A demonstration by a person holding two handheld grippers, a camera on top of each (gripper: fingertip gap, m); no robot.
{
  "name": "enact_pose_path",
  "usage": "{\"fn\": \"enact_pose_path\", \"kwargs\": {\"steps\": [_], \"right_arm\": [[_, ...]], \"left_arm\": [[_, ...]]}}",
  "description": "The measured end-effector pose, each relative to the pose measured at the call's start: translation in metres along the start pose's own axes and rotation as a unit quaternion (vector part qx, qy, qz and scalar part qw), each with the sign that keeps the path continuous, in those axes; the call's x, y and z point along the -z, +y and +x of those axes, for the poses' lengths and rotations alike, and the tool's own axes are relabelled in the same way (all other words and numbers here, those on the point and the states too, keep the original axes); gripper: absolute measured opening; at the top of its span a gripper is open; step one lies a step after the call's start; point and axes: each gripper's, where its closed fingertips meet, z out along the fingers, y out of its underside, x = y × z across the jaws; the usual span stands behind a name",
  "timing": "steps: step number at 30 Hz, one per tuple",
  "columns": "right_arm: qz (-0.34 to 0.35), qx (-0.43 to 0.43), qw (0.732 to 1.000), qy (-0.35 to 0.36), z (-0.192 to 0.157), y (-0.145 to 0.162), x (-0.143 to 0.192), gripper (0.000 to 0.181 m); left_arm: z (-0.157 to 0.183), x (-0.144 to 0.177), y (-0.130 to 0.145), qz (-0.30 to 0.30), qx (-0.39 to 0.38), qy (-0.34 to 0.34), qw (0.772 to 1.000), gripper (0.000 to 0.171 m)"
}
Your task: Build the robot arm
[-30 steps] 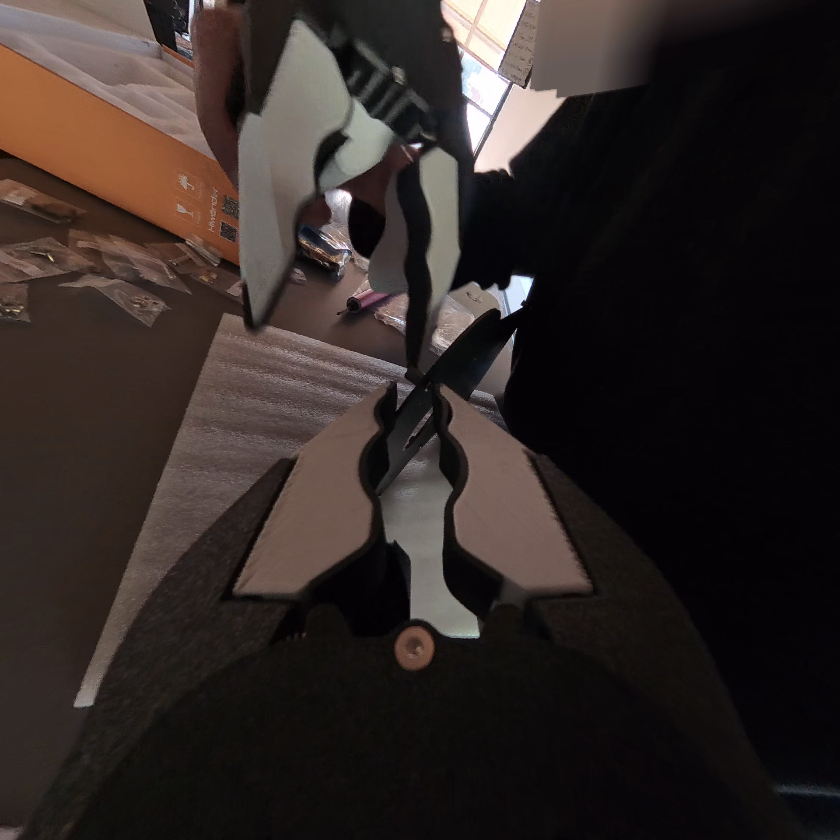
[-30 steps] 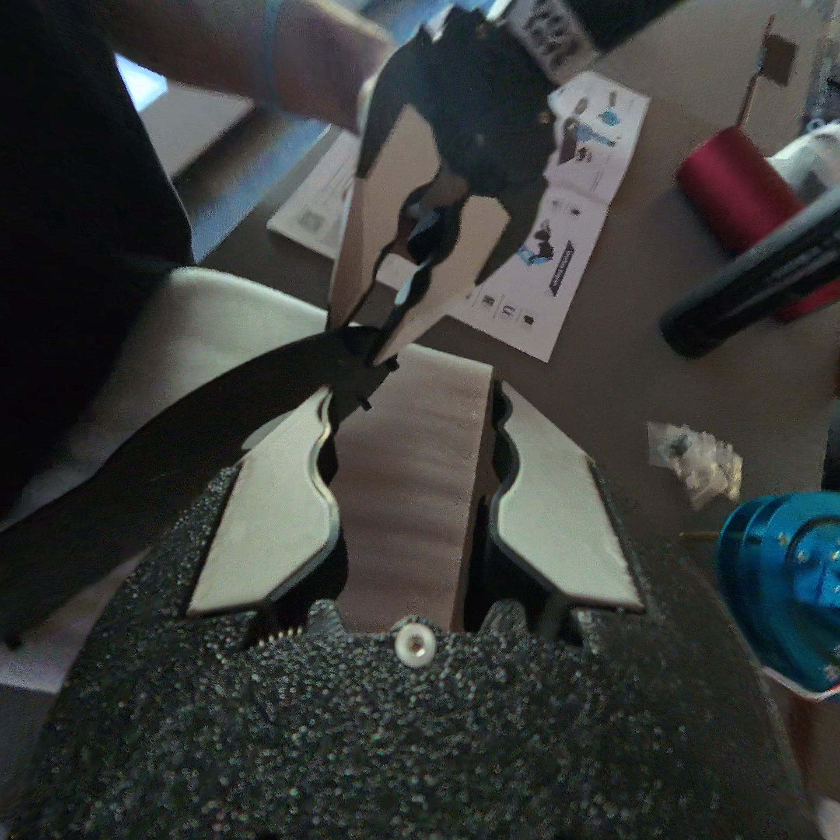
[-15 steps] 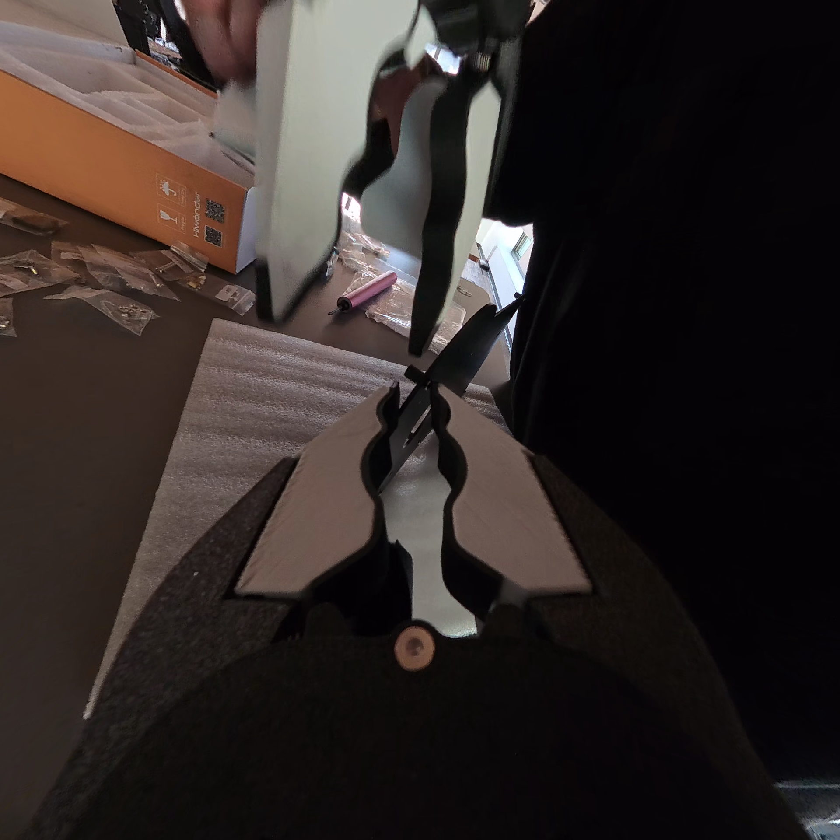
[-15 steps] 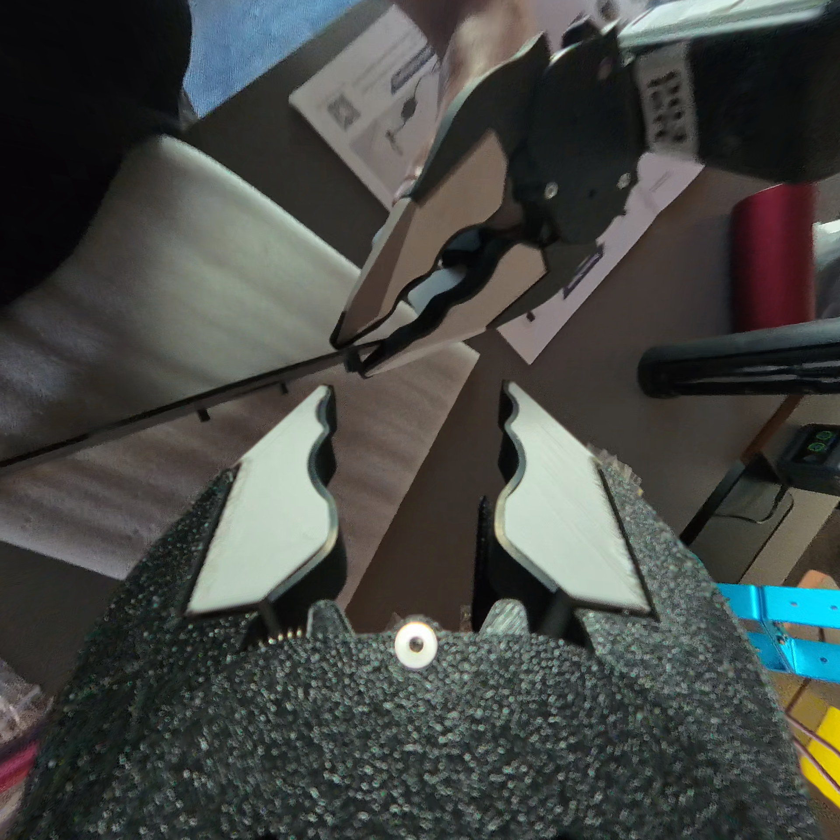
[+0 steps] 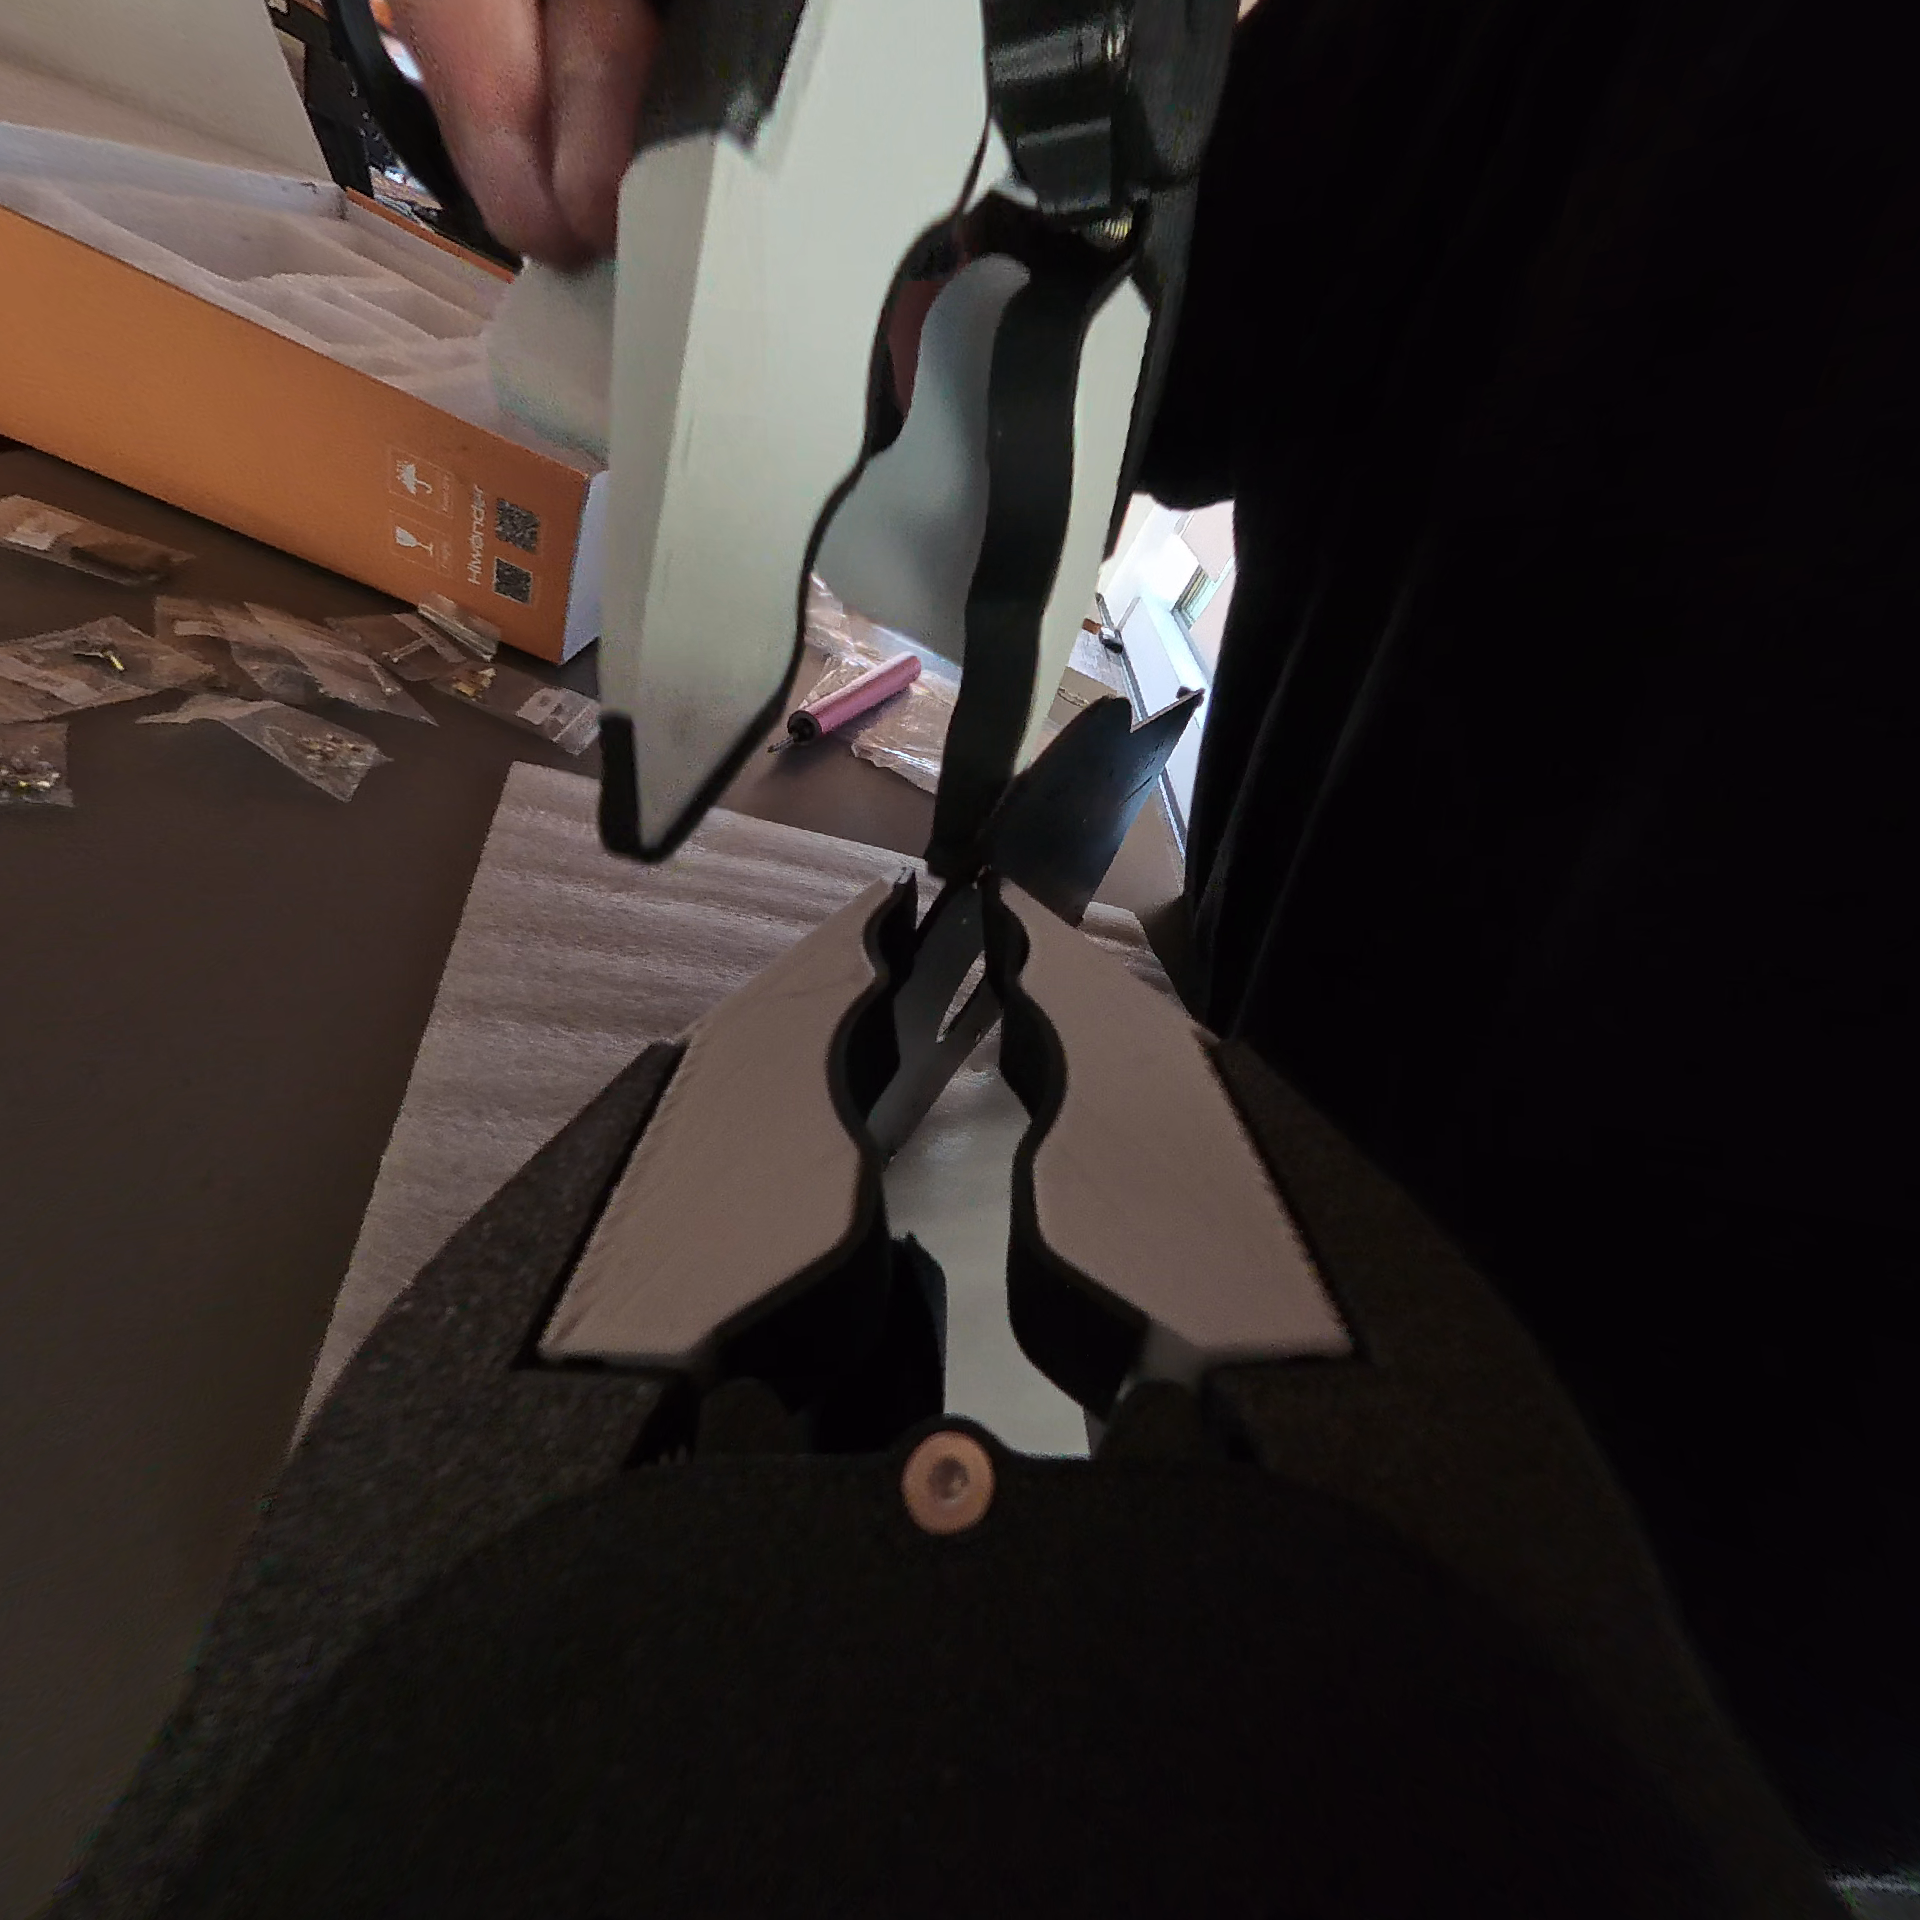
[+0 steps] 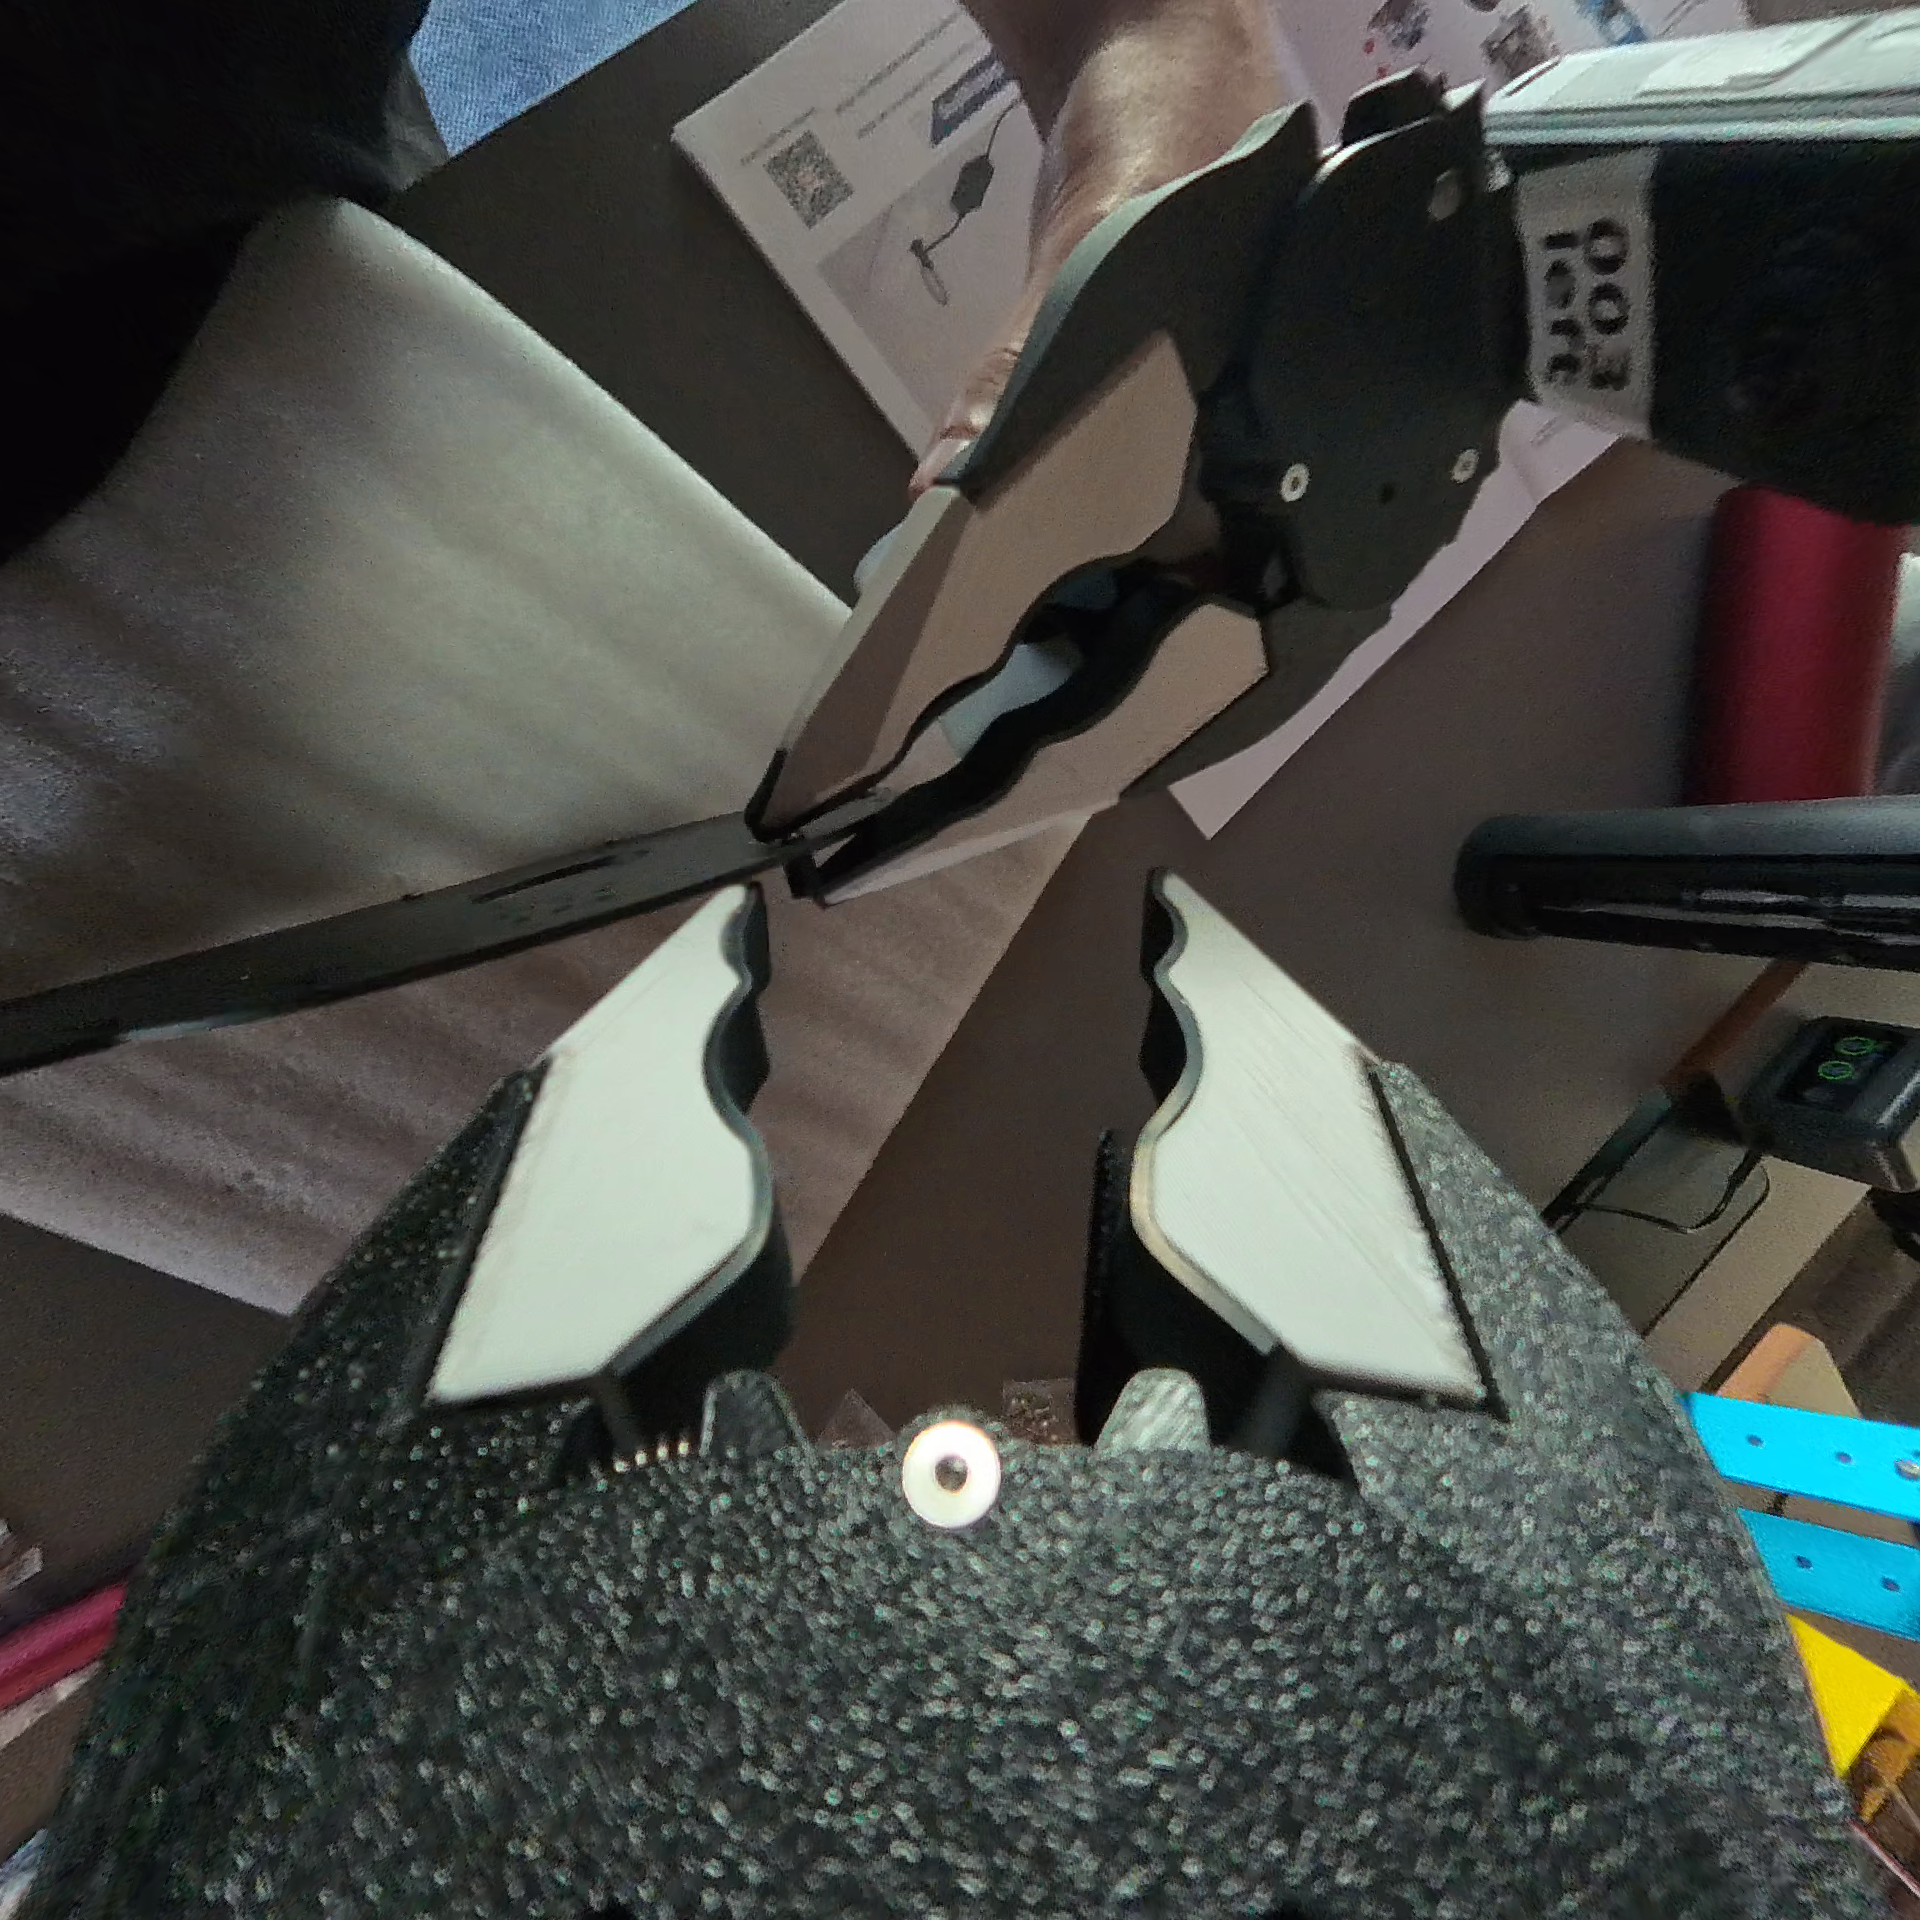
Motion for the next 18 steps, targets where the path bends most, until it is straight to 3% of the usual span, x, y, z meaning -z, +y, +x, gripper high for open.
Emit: {"fn": "enact_pose_path", "kwargs": {"steps": [2, 7, 14, 18], "right_arm": [[-0.006, 0.011, 1.0, 0.007, 0.002, 0.001, -0.007, 0.069], [0.007, -0.003, 1.0, 0.013, 0.011, 0.002, -0.006, 0.082], [0.026, -0.034, 0.999, 0.01, 0.004, 0.005, 0.011, 0.063], [-0.011, -0.02, 1.0, -0.001, -0.008, 0.015, 0.005, 0.067]], "left_arm": [[0.0, 0.0, 0.0, 0.002, 0.0, 0.003, 1.0, 0.012], [-0.001, 0.0, 0.0, 0.01, -0.008, -0.006, 1.0, 0.011], [-0.003, 0.0, 0.0, 0.024, -0.014, -0.007, 1.0, 0.01], [-0.004, 0.0, 0.0, 0.024, -0.016, -0.01, 1.0, 0.01]]}}
